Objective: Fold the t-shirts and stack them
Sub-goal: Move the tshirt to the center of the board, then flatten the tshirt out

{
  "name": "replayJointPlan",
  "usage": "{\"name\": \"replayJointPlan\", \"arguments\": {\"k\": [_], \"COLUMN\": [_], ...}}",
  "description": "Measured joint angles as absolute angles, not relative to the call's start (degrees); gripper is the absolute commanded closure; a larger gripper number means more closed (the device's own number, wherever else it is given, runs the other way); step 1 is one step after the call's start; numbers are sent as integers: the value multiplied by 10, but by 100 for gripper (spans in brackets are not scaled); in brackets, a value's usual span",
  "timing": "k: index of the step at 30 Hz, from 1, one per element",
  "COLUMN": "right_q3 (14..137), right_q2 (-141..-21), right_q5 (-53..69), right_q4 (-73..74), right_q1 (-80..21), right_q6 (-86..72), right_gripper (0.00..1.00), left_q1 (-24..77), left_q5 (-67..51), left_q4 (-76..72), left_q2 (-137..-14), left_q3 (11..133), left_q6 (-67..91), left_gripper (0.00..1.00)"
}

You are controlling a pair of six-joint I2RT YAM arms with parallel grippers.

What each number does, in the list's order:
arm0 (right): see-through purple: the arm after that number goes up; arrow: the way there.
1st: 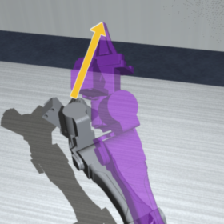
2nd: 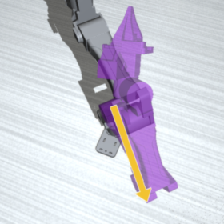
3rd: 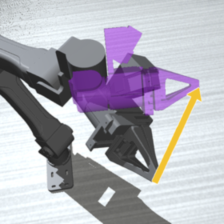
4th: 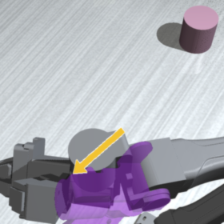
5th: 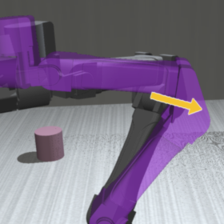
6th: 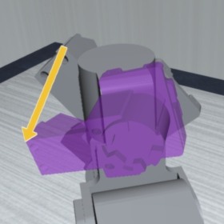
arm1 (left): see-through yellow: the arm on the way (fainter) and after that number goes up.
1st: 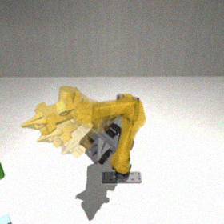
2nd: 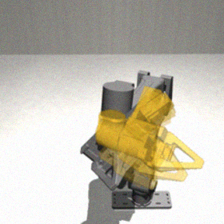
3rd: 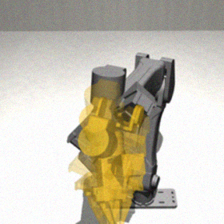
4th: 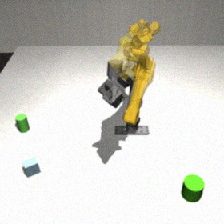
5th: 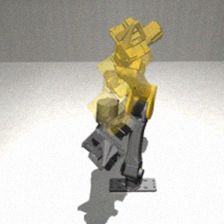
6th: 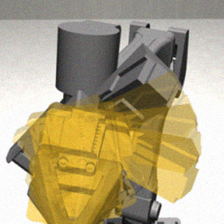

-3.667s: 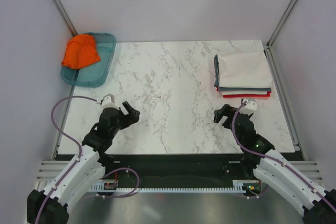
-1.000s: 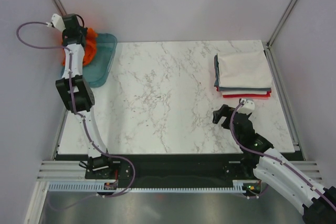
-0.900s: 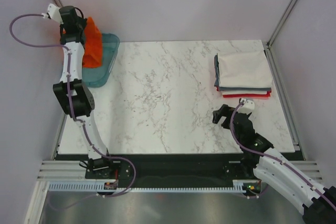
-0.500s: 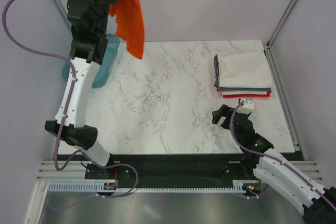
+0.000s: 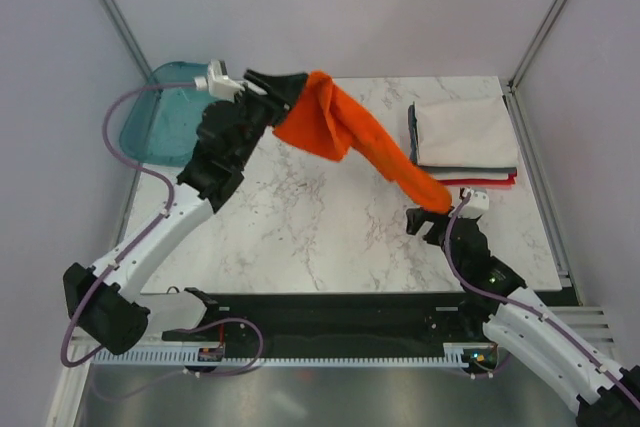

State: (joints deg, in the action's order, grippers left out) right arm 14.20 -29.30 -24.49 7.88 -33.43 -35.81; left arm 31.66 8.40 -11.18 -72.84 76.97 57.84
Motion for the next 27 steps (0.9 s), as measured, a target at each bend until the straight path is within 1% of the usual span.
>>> {"name": "replayJointPlan", "arguments": {"k": [1,2,5,7,9,10,13,15,16,18,21,22,24,27], "right_q3": [142,142,141,137,136,136,138,152,163,184,212,218,222,223], "right_q2": [-289,-286,-273,-264,-264,-268,-296,-337,-360,-401,-447,-458,-469,-477], "right_q5": [-245,-244,-242,-240,-239,-239,-232,-223,-218,-209,-188,-178,-158,-127], "right_q4": [80,82,86,84,80,78,76,81,86,93,105,109,115,126], "right_q1": [-334,-334,-334,-334,-334,-334,-334,-334,-334,-334,-334,-334,-334,-334], "right_q6": [-358,-358,-358,-357,-355,-353,-350,-348,-347,-350,-354,-356,-359,-359], "right_gripper": [2,2,2,2,2,2,7,16,21,25,36,36,36,37], "left_q1": [316,316,315,315,315,315,315,315,315,316,323,327,334,339], "left_q5": [93,103,141,168,189,196,194,173,153,119,79,66,47,40], "left_q4": [-117,-110,-53,-9,25,34,30,25,25,25,29,35,46,53], "left_q2": [-710,-701,-686,-664,-616,-593,-528,-521,-526,-550,-598,-614,-634,-630], "left_q3": [690,635,483,418,384,381,386,397,404,415,421,420,418,405], "left_q6": [593,605,627,627,616,608,562,526,509,484,458,450,437,425], "left_gripper": [13,0,0,0,0,0,0,0,2,3,4,0,0,0]}}
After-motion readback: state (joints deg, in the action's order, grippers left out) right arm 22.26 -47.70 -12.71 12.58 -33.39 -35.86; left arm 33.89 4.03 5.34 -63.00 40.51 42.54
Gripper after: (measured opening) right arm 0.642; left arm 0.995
